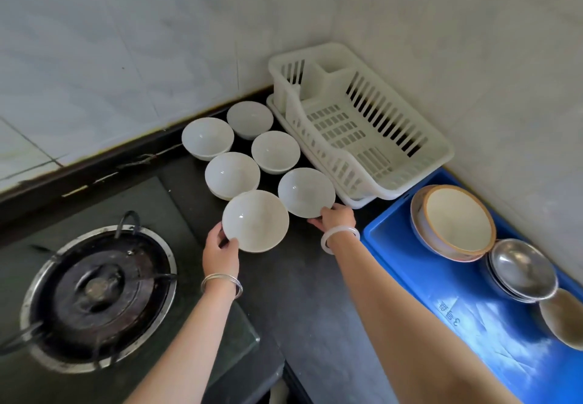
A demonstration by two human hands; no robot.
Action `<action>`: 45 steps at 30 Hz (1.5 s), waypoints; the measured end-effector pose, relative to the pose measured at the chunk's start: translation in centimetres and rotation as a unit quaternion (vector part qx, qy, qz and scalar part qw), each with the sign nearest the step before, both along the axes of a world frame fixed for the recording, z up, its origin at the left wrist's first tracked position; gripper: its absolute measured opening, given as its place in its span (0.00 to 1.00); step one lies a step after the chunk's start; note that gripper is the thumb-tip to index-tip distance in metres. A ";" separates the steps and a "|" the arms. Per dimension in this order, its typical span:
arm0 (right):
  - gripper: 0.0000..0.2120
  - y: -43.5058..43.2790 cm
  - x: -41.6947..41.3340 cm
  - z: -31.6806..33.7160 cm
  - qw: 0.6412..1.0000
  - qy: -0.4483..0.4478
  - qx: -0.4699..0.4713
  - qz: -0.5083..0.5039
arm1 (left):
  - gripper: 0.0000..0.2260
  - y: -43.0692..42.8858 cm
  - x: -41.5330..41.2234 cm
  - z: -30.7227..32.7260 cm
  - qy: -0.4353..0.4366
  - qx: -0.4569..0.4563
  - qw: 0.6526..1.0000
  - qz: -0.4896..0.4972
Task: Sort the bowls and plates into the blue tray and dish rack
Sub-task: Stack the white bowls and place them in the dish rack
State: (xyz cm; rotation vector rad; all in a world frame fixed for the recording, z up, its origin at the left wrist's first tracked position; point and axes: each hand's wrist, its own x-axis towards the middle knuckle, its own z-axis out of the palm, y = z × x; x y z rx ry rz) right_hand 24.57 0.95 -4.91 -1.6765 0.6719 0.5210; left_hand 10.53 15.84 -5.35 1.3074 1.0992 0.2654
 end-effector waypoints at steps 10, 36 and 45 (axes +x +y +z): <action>0.13 -0.7 -2.6 4.3 0.994 -0.095 0.001 0.047 | 0.19 1.4 -0.3 -1.1 -0.052 -0.107 0.993 -0.014; 0.07 4.7 -5.9 4.4 0.972 -0.020 -0.163 0.166 | 0.18 3.7 -0.1 -1.8 -0.040 -0.076 0.992 -0.090; 0.24 4.2 -5.4 3.7 0.972 0.003 -0.131 0.193 | 0.18 3.7 -0.1 -1.5 -0.024 -0.091 0.990 -0.101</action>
